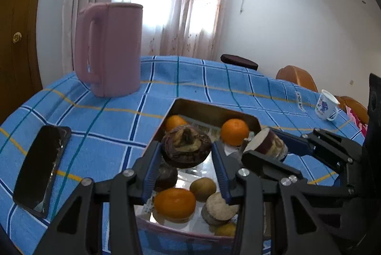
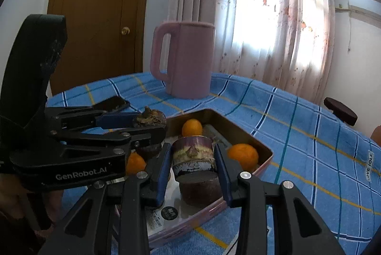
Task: Organize fruits
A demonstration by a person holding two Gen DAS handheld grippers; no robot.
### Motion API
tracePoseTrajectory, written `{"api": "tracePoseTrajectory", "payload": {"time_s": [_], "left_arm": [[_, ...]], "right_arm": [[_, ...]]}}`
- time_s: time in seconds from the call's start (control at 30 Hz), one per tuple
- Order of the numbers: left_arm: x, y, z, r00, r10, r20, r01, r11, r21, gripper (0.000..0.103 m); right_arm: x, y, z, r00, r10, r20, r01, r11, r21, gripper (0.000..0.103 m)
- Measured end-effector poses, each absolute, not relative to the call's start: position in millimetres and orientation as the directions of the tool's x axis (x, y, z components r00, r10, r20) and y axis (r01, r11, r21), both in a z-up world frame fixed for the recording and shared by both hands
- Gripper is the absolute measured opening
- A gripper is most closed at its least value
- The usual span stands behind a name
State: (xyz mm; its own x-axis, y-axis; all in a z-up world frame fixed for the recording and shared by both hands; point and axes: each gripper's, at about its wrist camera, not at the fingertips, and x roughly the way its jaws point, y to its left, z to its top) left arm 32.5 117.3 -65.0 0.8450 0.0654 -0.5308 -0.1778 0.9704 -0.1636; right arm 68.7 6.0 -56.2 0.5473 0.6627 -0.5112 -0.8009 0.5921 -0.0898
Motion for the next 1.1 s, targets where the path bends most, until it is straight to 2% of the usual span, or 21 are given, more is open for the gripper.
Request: {"api": "tracePoseTrajectory", "payload": {"time_s": [0.23,0.33,0.37,0.5,0.57,0.7,0.83,1.03,1.1], "left_arm": [[32.3,115.3,-70.3,0.834,0.067,-0.548,-0.184,0.97,-0.161,0.046],[30.3,116.1,-69.4,0.834,0.078,-0.546,-0.194,0.968,-0.159,0.048],[29.4,117.1,-69.0,0.835,0.083,-0.544,-0.2,0.967,-0.16,0.051],[21.4,119.3,-63.4,0.851,0.105,-0.515,-0.219,0.961,-0.166,0.072],[18.5,118.5,-60.8,0.857,0.108,-0.505,-0.22,0.961,-0.168,0.077],[11.6,112.5,-52.5,0.874,0.096,-0.476,-0.199,0.965,-0.171,0.079],[7.1,104.9,-44.1,0.887,0.107,-0.45,-0.196,0.968,-0.155,0.087],[3.0,92.0,-34.6,0.901,0.099,-0.422,-0.172,0.975,-0.138,0.089],[1.6,86.0,-31.9,0.905,0.1,-0.414,-0.166,0.978,-0.126,0.094]], "right_arm": [[70.7,5.6,-60.3,0.517,0.663,-0.541,-0.811,0.582,-0.062,0.04],[71.1,4.4,-59.7,0.528,0.658,-0.537,-0.803,0.593,-0.063,0.046],[71.0,2.6,-59.2,0.531,0.659,-0.533,-0.8,0.597,-0.059,0.05],[69.9,-6.8,-57.0,0.546,0.657,-0.52,-0.787,0.615,-0.049,0.051],[69.1,-12.9,-54.2,0.558,0.655,-0.509,-0.777,0.628,-0.043,0.051],[65.4,-27.5,-45.2,0.587,0.651,-0.482,-0.753,0.657,-0.031,0.057],[63.7,-43.8,-36.5,0.62,0.636,-0.46,-0.724,0.69,-0.022,0.058],[59.6,-67.3,-25.7,0.687,0.588,-0.428,-0.663,0.748,-0.037,0.059],[56.9,-74.4,-22.7,0.697,0.584,-0.416,-0.654,0.756,-0.035,0.063]]}}
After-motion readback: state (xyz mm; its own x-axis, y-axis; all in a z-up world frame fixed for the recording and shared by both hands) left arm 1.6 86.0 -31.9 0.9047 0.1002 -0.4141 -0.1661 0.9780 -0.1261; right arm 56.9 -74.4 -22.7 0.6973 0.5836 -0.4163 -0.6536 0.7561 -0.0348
